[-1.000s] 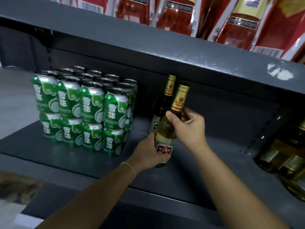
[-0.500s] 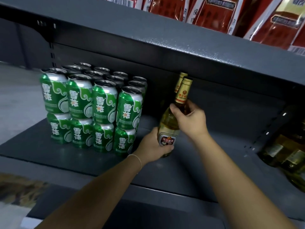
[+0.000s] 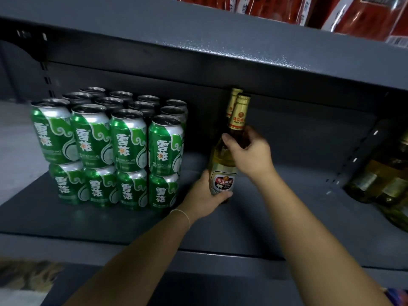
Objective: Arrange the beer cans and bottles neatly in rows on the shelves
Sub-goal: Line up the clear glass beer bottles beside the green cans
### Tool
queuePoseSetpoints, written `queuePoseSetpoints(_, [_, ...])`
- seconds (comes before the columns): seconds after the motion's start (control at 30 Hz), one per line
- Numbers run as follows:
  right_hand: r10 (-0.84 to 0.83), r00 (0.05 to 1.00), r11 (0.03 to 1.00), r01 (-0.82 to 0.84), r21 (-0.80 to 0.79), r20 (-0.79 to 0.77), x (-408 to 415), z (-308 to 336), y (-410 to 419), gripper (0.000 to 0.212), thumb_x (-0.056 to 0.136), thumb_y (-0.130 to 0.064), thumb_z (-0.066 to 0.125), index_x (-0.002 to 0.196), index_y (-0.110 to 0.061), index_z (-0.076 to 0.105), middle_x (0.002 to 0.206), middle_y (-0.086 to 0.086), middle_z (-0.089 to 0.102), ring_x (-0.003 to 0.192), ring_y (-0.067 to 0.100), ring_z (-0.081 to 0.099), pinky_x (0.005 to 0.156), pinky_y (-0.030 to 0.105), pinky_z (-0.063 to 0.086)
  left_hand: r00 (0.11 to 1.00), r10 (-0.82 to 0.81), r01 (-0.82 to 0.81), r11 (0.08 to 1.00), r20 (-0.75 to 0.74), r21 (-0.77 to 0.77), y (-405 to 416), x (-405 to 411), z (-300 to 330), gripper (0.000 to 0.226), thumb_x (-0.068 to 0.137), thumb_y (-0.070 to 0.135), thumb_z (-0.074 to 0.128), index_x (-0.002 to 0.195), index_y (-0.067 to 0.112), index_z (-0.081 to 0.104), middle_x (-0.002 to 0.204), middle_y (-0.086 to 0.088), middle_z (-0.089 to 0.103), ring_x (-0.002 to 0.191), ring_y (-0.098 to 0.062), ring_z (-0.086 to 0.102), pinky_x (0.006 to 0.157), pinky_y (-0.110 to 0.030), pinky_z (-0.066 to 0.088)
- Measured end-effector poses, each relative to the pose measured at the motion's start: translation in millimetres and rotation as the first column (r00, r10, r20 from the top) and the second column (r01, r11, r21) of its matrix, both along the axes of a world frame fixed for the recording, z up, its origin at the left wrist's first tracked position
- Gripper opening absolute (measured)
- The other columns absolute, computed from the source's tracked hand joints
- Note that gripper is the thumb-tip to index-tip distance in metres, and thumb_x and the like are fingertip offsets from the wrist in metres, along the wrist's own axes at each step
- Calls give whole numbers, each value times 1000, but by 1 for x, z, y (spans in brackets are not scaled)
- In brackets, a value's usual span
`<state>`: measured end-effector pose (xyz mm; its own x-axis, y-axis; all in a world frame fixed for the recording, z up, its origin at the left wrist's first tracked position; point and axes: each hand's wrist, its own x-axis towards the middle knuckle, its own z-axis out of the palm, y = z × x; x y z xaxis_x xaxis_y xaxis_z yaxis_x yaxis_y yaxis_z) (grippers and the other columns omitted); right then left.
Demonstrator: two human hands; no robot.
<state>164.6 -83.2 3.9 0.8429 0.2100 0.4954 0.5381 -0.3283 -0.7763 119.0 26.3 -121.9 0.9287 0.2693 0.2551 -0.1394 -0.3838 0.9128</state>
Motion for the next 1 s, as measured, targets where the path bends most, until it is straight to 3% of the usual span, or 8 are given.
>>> queuePoseSetpoints(0.17, [-1,1000,1000,1,17,-11,-2,-3,0,35,85,-39,74,113,-18,66,99,0,74,93,21,69,83,44,57,1000,-18,18,1000,9,-25,1,2,-5,61,70,35,81,120,23,49,110,11,68,102,-2,63,94,-31,52])
queuePoseSetpoints(0.33, [9,999,999,-7,51,-52,-3,-3,-3,62,67,-65,71,114,-23,69,99,-6,75,95,15,71,86,44,58,1000,-12,12,999,14,-30,0,2,-4,60,72,28,82,121,22,49,111,10,67,102,-3,63,93,-27,50])
queuePoseSetpoints(0.7, [24,996,996,-17,86,-84,-7,-4,-3,58,64,-63,73,108,-25,71,98,-8,76,95,11,72,89,45,58,998,19,-21,999,-54,-35,-2,-2,4,64,69,28,85,122,19,50,112,6,67,103,-10,63,93,-30,50])
queuePoseSetpoints(0.83, [32,991,996,-21,84,-127,-8,-3,-8,64,62,-68,75,106,-21,73,94,-6,76,92,12,73,86,44,59,972,85,-46,983,-220,177,-6,-11,21,65,64,41,83,119,21,54,114,3,67,105,-17,63,92,-32,51])
queuePoseSetpoints(0.93, [31,991,995,-19,95,-128,-9,-4,-20,52,77,-48,80,115,-15,68,93,-18,69,88,-4,65,84,24,55,953,184,-38,862,-241,505,-13,-31,45,48,76,54,68,110,21,64,108,-1,69,101,-23,65,80,-29,52])
queuePoseSetpoints(1.0, [7,993,994,6,107,-119,-5,-8,-32,51,84,-38,78,123,-10,64,102,-11,66,94,0,63,87,20,53,952,254,-93,770,-170,631,-23,-47,64,44,83,55,60,104,17,65,101,-4,68,95,-27,64,70,-27,47])
